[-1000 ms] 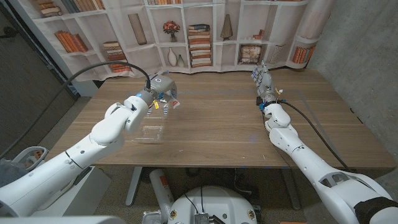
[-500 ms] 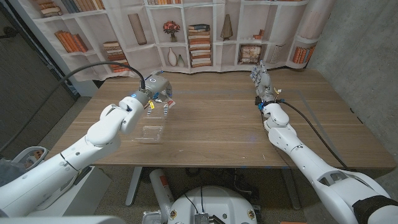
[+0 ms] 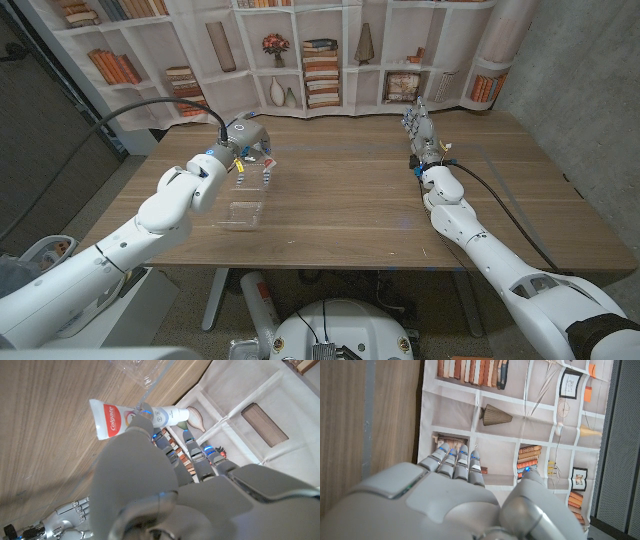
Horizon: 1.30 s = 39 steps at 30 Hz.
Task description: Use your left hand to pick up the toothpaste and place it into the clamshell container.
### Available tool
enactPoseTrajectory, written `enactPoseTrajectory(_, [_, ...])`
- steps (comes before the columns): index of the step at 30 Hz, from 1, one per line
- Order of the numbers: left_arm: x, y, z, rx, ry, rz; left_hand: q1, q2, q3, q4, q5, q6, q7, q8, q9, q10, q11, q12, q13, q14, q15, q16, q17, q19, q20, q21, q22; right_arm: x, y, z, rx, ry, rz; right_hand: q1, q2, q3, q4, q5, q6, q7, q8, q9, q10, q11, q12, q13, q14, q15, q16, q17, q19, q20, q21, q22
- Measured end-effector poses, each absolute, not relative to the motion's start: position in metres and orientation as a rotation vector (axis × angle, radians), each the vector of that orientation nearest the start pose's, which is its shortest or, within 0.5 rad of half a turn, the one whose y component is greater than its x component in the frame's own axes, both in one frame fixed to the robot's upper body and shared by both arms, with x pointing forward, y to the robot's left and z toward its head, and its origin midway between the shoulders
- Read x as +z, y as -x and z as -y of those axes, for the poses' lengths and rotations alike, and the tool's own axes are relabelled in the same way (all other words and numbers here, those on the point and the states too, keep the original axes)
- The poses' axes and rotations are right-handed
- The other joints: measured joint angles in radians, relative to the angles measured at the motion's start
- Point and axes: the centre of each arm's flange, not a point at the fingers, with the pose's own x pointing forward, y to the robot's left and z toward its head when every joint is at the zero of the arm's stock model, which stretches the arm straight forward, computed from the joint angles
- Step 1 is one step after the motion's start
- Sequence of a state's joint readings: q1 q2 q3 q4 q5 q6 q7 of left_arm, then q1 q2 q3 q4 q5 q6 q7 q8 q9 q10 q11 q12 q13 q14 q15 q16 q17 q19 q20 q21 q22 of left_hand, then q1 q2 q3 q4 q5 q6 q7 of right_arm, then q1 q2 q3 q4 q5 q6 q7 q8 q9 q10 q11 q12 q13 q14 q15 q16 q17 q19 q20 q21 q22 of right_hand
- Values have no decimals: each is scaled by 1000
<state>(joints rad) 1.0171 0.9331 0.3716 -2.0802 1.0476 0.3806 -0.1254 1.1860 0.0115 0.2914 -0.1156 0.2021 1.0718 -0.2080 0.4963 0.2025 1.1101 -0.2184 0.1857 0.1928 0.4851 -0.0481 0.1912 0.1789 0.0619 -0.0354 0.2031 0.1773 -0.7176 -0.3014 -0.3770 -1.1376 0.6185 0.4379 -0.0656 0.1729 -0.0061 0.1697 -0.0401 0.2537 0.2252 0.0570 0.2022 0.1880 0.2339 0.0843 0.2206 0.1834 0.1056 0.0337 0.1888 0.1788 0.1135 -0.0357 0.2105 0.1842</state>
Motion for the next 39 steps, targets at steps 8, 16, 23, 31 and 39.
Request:
enactPoseTrajectory(8, [56,-522,-270,406,-1840,594,0,0,0,0,0,0,0,-2,0,0,0,0,0,0,0,0,0,0,0,0,0,10,-672,244,124,-218,725,0,0,0,0,0,0,0,0,0,0,0,0,0,0,0,0,0,0,0,0,0])
enactPoseTrajectory(16, [54,-524,-276,416,-1835,575,-3,-3,0,0,0,0,0,-3,0,0,0,0,0,0,0,0,0,0,0,0,0,9,-672,242,125,-219,723,5,5,0,0,0,0,0,0,0,0,0,0,0,0,0,0,0,0,0,0,0])
enactPoseTrajectory(23, [54,-526,-279,423,-1834,559,-2,-2,0,0,-1,0,0,0,0,0,0,0,1,0,0,0,0,0,0,0,0,8,-673,242,125,-218,720,5,5,0,0,0,0,0,0,0,0,0,0,0,0,0,0,0,0,0,0,0])
enactPoseTrajectory(31, [54,-527,-281,429,-1837,550,-1,-1,9,0,-3,0,0,1,0,0,0,-2,1,0,0,0,0,0,0,0,0,9,-673,243,126,-216,720,5,5,0,0,0,0,0,0,0,0,0,0,0,6,6,0,0,0,0,0,0])
enactPoseTrajectory(39, [53,-530,-289,442,-1833,525,0,1,9,1,-5,0,0,1,0,-2,-2,-3,0,0,0,0,0,0,0,0,0,13,-674,242,130,-212,723,5,5,0,0,0,0,0,0,0,0,0,0,0,6,6,0,0,0,0,0,0])
